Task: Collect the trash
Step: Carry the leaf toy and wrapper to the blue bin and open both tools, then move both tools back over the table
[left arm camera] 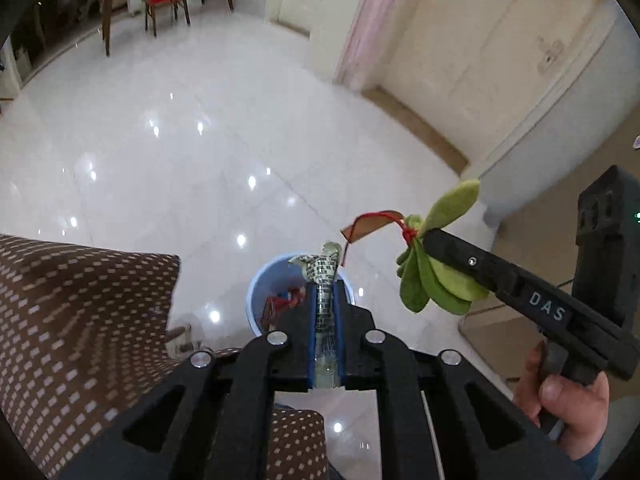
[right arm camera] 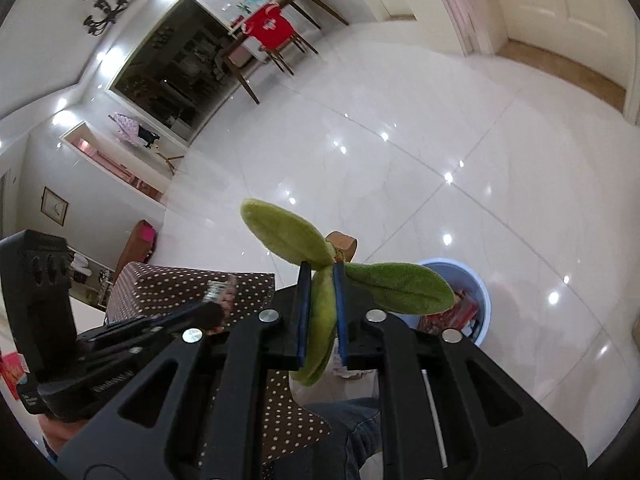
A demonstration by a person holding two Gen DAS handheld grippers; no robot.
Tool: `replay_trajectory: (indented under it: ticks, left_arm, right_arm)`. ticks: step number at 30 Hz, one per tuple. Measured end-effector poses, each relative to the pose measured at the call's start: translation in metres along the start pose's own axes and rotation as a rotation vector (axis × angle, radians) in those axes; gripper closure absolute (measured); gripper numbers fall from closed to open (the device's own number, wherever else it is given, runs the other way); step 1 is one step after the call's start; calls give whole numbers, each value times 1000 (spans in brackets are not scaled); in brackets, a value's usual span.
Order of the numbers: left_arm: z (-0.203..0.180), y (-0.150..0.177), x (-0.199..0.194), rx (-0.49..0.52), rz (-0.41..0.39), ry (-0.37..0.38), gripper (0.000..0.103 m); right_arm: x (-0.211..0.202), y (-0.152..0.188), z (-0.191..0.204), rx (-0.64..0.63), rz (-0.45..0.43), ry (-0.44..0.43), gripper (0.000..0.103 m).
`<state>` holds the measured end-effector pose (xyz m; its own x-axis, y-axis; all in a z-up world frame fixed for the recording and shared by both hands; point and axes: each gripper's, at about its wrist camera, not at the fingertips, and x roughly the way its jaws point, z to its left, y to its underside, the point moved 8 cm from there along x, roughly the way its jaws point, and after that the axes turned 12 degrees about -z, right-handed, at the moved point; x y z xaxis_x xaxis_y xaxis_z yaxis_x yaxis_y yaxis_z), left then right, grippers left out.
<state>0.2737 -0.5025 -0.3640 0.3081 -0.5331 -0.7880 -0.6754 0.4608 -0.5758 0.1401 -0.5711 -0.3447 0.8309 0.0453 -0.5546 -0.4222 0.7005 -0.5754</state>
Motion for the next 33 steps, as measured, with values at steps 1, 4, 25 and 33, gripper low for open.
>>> replay_trajectory:
  ticks: [1,4,25,33]
  left_arm:
    - [-1,0,9,-5,26,5,91]
    - [2,-2,27,-35,57,8,31]
    - [33,-39,-131,-37,-320,-78,11]
    - [57,-18,-198,-7,-414,-120,10]
  right_arm:
    - [5,1,-8,23,7,12,89]
    - [8,2,-24,99,15,19,37]
    - [-69,-28,24,-5,-151,89,6]
    - [-90,-28,99,-98,-185,14,6]
